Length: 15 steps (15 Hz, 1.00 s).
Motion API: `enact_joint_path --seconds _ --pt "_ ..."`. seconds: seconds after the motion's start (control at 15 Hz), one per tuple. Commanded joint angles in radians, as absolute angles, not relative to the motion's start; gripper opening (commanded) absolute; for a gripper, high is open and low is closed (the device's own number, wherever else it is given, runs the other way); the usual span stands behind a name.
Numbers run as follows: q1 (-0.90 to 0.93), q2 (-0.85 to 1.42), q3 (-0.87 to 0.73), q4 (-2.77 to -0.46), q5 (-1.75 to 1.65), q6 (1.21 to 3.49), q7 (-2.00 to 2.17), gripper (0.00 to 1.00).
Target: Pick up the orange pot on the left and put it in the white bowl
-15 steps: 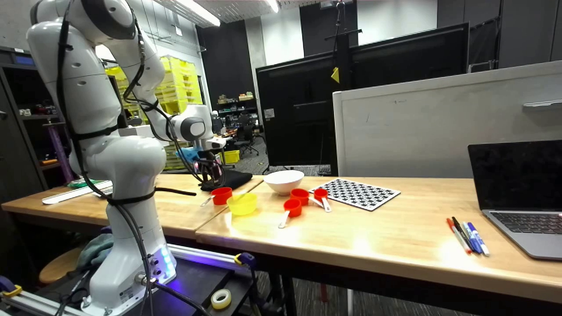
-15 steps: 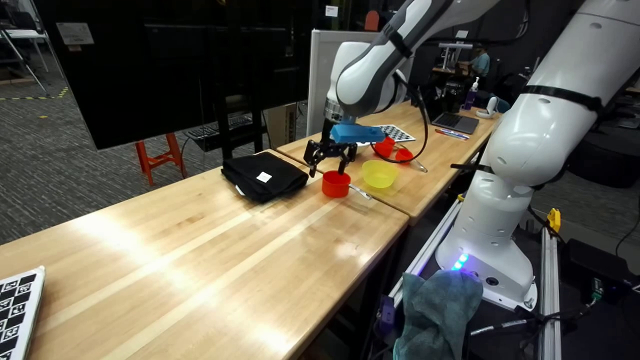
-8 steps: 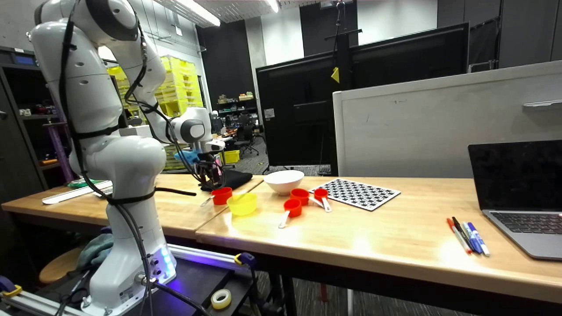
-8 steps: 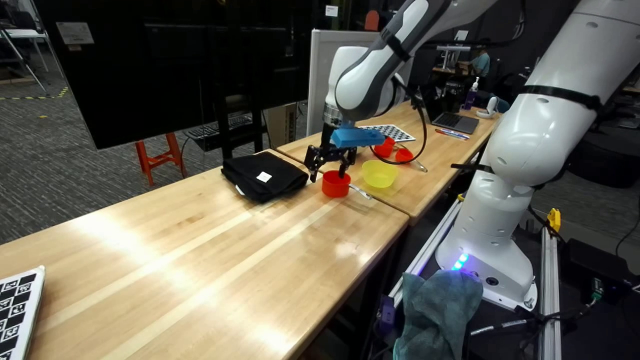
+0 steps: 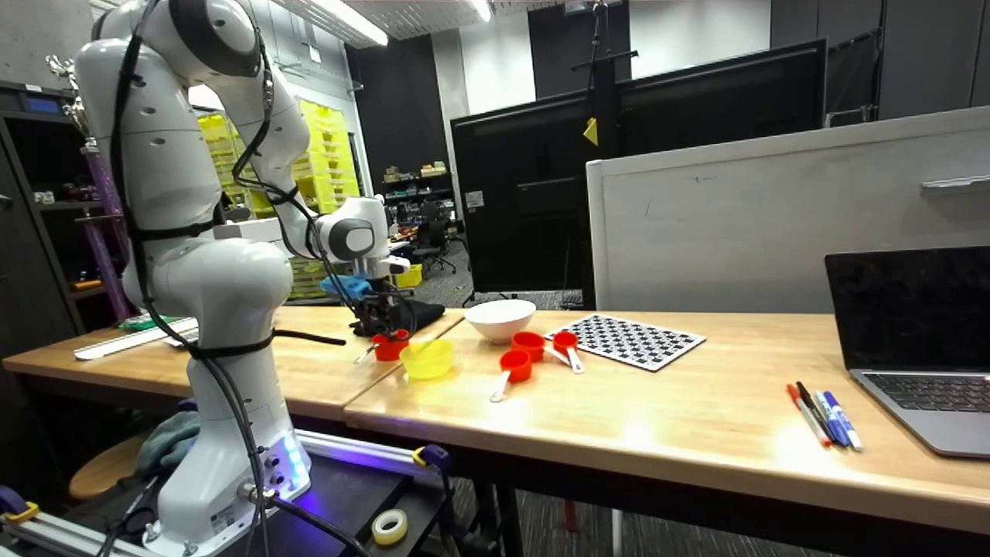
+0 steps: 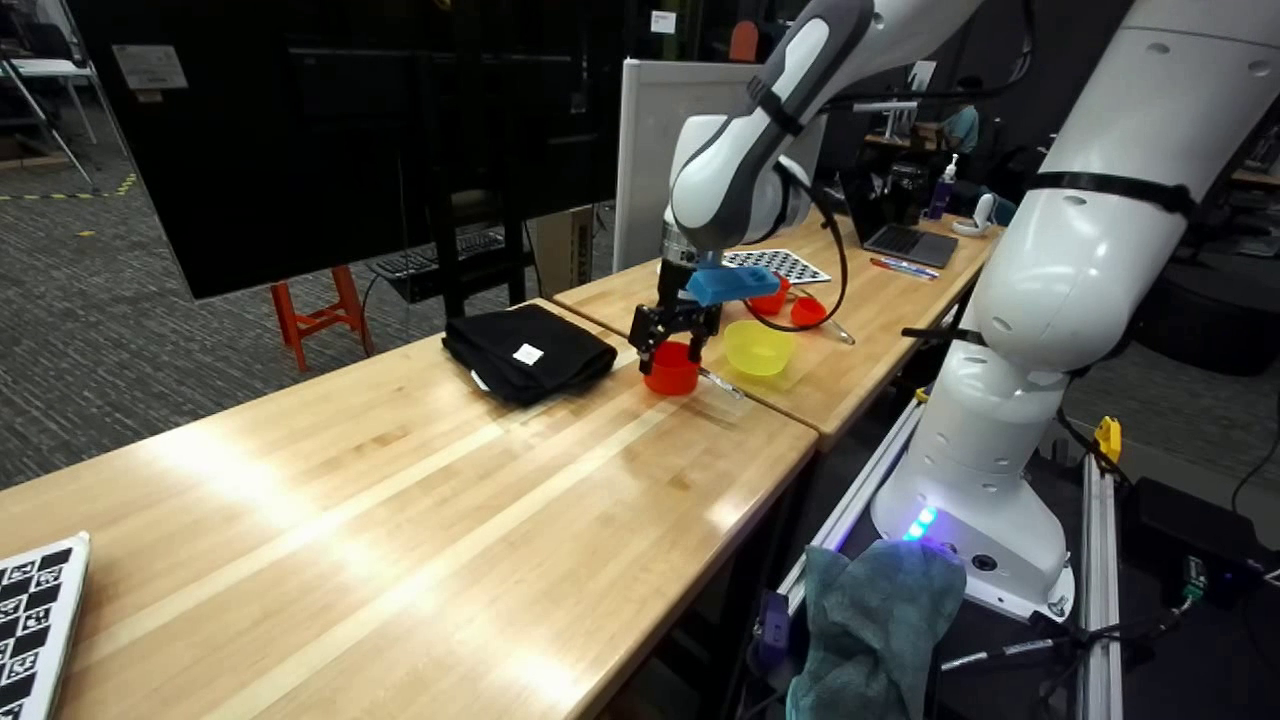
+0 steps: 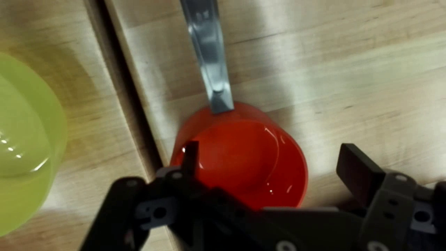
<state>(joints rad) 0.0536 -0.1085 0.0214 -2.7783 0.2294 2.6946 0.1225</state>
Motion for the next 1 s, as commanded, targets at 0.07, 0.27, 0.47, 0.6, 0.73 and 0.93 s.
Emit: enact_joint_path --seconds 0.07,0.27,0.47,0.6,0.73,0.93 --pt "0.053 -0.067 -0.014 -2.778 0.32 2.72 -0.035 1.0" --pt "0.046 -0.046 -0.025 -2.777 0.376 2.726 -0.101 1.0" --pt "0.038 -0.032 -0.03 -2.776 0.418 2.723 -0.146 1.0" --pt "0.03 -0.027 -0.029 -2.776 0.424 2.721 -0.158 0.89" --pt "0.023 -0.028 -0.027 -2.775 0.416 2.721 -0.159 0.7" --pt "0.021 -0.053 -0.026 -2.784 0.404 2.717 -0.143 0.48"
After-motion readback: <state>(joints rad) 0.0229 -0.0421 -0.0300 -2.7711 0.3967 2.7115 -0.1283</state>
